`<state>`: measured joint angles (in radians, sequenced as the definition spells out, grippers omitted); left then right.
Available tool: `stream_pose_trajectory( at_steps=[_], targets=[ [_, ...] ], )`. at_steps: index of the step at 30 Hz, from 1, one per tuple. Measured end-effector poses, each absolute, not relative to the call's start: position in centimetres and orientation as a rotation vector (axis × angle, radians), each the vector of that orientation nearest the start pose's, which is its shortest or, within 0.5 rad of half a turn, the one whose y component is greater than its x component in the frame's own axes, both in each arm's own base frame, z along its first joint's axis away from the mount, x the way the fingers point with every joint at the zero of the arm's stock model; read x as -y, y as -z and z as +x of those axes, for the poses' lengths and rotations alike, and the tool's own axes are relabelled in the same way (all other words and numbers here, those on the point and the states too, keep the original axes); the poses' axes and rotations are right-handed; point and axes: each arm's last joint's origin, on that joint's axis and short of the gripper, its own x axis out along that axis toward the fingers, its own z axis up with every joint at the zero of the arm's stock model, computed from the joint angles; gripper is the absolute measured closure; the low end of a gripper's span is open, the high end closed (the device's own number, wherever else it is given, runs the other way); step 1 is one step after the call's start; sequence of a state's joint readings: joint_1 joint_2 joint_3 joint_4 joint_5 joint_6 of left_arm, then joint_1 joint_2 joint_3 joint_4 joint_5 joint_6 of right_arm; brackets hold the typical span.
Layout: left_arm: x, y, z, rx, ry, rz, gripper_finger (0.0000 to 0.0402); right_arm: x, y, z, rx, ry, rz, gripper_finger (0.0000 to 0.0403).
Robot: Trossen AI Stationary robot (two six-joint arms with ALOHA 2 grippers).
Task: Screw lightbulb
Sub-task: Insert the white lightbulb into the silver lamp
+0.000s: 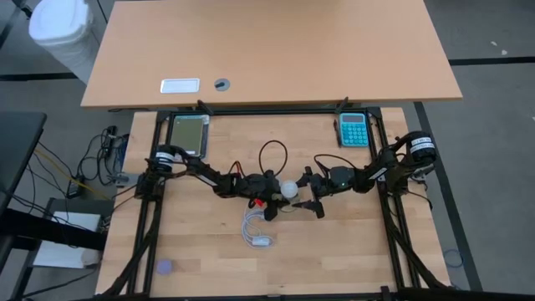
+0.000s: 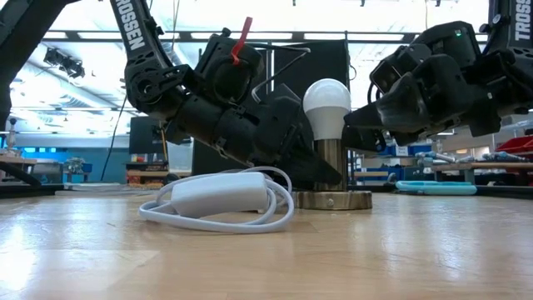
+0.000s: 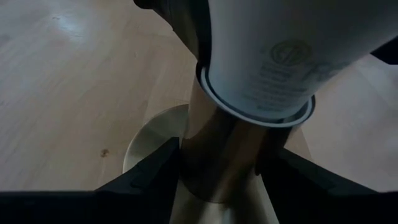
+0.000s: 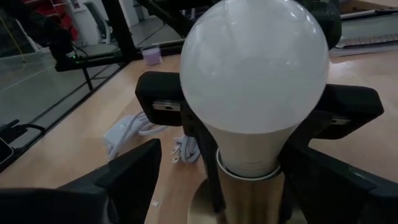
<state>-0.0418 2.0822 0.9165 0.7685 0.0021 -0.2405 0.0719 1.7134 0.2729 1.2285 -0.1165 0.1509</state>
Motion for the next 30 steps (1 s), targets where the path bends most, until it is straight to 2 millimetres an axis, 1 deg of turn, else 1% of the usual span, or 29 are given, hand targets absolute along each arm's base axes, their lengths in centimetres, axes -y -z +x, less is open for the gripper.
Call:
stream_pose_trajectory(
  at_steps=[7,21,30],
  targets=[
    [1.62,-9.52,38.98,-0.401,-0.006,-0.229,0.0184,-2.0,-10.91,24.23,-0.225,-0.166,0.118,0.0077],
    [1.6,-9.59,39.0,-0.401,0.006,-0.231,0.0184,-1.81,-10.92,24.26,-0.215,-0.132,0.063,0.0095],
    [1.61,-9.61,39.0,-0.401,0.008,-0.232,0.0184,-1.78,-10.98,24.28,-0.208,-0.123,0.073,0.0096]
  ],
)
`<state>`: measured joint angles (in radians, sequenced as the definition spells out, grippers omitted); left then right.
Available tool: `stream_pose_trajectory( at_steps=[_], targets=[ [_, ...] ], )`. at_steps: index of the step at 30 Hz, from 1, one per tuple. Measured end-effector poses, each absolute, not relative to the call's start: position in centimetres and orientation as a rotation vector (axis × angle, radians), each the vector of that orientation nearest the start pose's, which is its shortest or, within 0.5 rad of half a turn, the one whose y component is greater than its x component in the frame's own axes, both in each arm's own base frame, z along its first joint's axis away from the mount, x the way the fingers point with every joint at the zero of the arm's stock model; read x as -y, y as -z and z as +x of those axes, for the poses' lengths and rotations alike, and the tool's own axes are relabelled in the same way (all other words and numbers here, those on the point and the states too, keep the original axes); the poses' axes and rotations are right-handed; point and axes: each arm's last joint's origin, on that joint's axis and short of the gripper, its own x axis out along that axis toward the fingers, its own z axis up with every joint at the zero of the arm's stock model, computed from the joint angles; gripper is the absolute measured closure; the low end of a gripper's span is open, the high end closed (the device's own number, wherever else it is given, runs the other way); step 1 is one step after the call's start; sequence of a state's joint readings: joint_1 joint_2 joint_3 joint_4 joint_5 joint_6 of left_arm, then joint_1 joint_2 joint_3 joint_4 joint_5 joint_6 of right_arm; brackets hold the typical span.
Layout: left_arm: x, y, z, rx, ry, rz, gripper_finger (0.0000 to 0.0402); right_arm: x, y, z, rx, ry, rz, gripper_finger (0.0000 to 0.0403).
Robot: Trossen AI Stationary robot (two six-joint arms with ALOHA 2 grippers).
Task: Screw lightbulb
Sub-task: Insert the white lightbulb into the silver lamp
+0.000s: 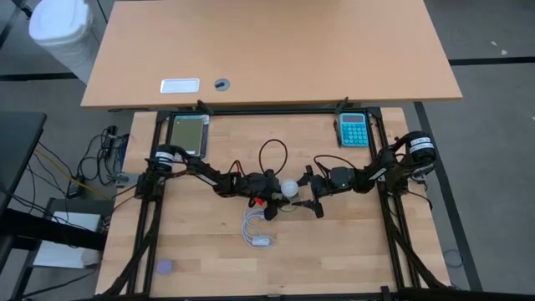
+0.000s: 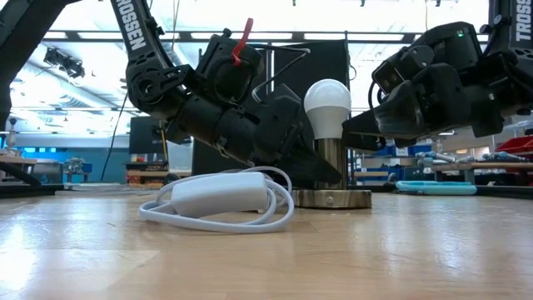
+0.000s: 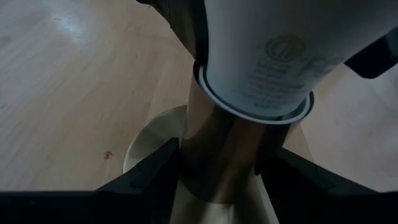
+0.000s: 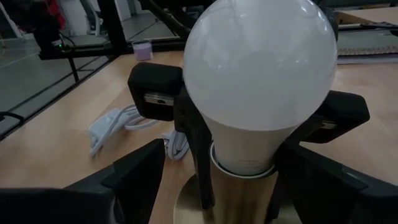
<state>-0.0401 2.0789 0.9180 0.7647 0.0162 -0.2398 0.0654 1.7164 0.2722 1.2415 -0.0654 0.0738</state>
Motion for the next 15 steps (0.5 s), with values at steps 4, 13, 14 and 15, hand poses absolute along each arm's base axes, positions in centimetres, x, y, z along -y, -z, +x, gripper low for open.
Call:
stream_pose_trajectory(
  at_steps=[4,13,14,15],
  targets=[
    [1.62,-9.61,39.0,-0.401,0.008,-0.232,0.0184,-1.78,-10.98,24.28,-0.207,-0.122,0.074,0.0096],
    [1.62,-9.61,39.0,-0.401,0.009,-0.232,0.0184,-1.75,-10.98,24.29,-0.207,-0.113,0.074,0.0096],
    [1.62,-9.61,39.0,-0.401,0.009,-0.232,0.0184,-1.75,-10.98,24.29,-0.207,-0.112,0.073,0.0096],
    [1.62,-9.61,39.0,-0.401,0.009,-0.232,0.0184,-1.75,-10.98,24.29,-0.207,-0.111,0.073,0.0096]
  ],
)
